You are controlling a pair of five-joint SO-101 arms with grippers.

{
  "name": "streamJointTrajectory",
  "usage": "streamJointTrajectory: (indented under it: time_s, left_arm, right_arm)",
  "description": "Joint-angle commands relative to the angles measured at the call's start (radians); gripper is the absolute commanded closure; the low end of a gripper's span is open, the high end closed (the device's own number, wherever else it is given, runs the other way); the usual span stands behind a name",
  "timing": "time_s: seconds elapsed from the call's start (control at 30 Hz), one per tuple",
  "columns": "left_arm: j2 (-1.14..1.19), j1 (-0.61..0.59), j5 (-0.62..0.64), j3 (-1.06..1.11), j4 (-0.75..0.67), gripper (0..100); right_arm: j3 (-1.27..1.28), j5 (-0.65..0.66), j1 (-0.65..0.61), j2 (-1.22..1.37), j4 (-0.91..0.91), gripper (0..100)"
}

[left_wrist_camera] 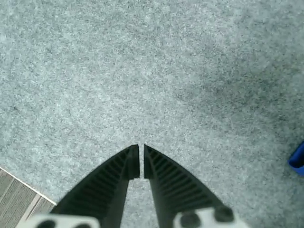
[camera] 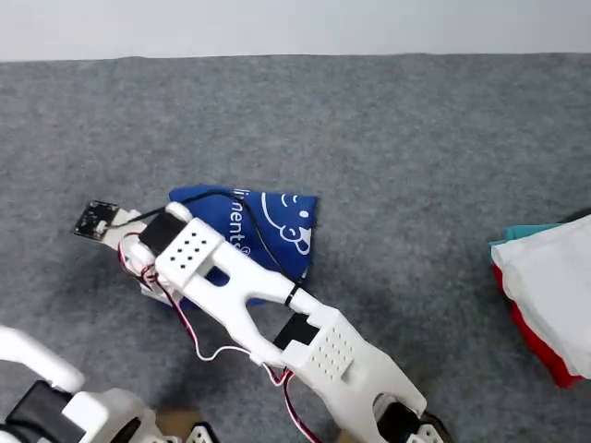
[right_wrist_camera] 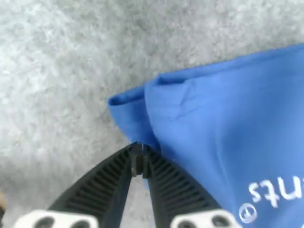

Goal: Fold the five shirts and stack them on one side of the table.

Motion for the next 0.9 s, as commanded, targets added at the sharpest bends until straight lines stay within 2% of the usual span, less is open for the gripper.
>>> streamJointTrajectory:
  time_s: [0.0, 0.2, 0.3, 0.67, 0.8, 0.87]
  left_arm:
    - [-0.006, 0.002, 0.003, -0.027, -0.009, 97]
    - [-0.005, 0.003, 0.003, -0.027, -0.009, 97]
    - [-0.005, 0.003, 0.003, -0.027, -0.009, 97]
    - [-0.005, 0.003, 0.003, -0.025, -0.009, 97]
    - [-0.005, 0.005, 0.002, 0.005, -0.012, 97]
    - [-0.006, 0.02, 0.0, 0.041, -0.015, 97]
  right_arm:
    - [-0.15, 0.009, 0.019, -0.008, 0.079, 98.8]
    - [-0.199, 0.005, 0.024, -0.002, 0.085, 83.6]
    - [-0.203, 0.008, 0.021, 0.025, 0.041, 81.1]
    - [-0.207, 0.012, 0.036, 0.18, -0.058, 82.2]
    - [-0.247, 0.014, 0.047, 0.179, -0.031, 97.6]
    - [-0.299, 0.014, 0.056, 0.185, 0.002, 98.0]
